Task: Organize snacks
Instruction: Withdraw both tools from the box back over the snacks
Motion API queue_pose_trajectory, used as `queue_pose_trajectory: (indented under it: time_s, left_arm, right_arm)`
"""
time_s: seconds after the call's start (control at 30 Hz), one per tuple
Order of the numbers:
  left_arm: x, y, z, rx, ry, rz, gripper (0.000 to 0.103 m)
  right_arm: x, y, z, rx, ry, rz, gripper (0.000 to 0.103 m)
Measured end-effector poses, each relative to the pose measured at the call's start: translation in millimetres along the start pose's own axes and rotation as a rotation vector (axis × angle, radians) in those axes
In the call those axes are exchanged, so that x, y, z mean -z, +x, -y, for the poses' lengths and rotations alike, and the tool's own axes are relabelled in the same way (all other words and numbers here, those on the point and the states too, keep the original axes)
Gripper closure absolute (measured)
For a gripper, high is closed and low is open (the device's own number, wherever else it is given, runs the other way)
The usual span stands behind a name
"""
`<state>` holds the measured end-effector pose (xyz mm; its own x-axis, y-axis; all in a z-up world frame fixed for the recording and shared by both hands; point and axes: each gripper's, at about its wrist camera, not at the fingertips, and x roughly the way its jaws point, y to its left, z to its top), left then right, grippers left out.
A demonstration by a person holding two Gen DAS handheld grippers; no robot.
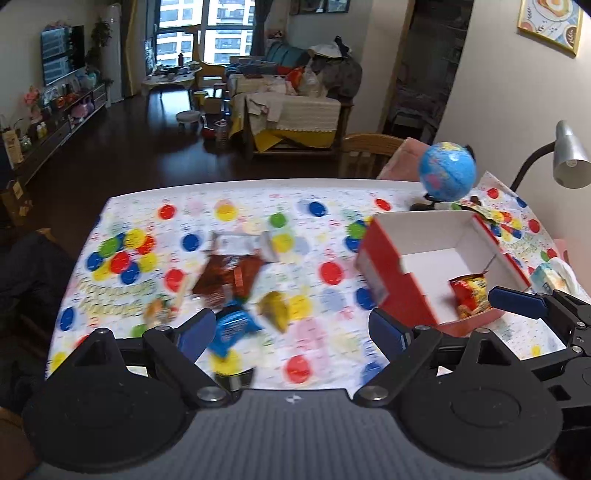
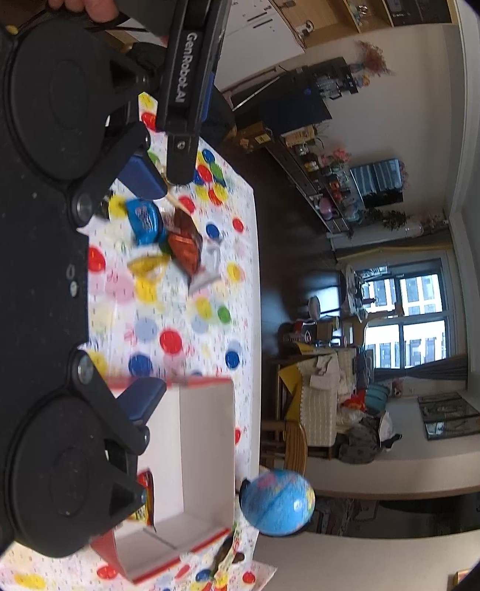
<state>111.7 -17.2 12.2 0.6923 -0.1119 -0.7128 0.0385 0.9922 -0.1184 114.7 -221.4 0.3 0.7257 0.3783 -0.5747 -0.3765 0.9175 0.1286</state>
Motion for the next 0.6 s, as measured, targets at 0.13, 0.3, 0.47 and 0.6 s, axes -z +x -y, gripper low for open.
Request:
queue_pose_trajectory:
  time_s: [0.13, 0.3, 0.47, 0.6]
  left_arm:
    - [8, -6, -31, -0.03, -0.012, -0.01, 0.013]
    - [18, -4, -64, -0.061, -0.048, -0.038, 0.013]
    - [31, 9, -98, -0.119, -0.109, -0.092, 0.013]
    - [42, 26, -123, -0.155, -0.154, -0.142, 0.013]
  right_arm:
    - [7, 12, -28, -0.008, -0.017, -0.025, 0.0]
    - [14, 30, -54, -0.033, -0.013, -0.065, 0.0]
    - [23, 53, -76, -0.037, -0.011, -0.104, 0.001]
    - [33, 74, -89, -0.033, -0.005, -0.145, 0.003]
